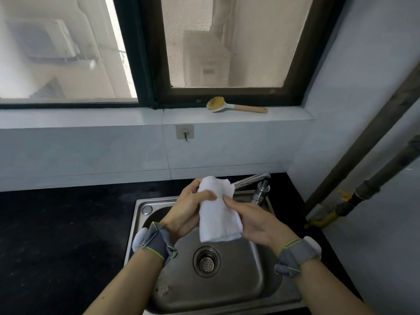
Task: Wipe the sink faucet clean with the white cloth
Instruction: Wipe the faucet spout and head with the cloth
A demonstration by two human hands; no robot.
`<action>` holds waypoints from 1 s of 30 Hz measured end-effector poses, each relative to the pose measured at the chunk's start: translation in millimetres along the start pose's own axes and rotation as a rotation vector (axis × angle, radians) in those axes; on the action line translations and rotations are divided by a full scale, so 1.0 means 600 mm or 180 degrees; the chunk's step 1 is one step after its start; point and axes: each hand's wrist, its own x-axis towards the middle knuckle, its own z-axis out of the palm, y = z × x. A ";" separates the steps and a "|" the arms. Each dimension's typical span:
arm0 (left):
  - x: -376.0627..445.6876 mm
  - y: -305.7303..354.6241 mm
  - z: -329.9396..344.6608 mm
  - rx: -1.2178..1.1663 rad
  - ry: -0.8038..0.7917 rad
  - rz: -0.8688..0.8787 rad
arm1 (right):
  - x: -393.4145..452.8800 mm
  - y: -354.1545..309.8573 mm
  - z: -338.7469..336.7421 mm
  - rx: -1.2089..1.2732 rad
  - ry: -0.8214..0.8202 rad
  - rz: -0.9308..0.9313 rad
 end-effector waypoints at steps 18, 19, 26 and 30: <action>0.014 -0.025 -0.022 0.0330 0.0421 -0.0389 | 0.001 0.013 -0.023 -0.0311 0.0354 -0.0692; 0.014 -0.028 -0.021 0.0525 0.0356 -0.0504 | 0.000 0.013 -0.024 -0.0302 0.0399 -0.0788; 0.002 -0.043 -0.009 0.0615 -0.0284 -0.0811 | -0.018 0.002 -0.038 -0.0114 0.0353 -0.0712; 0.005 -0.039 0.001 0.0690 -0.0155 -0.0437 | -0.038 -0.001 -0.047 0.0164 0.0262 0.0158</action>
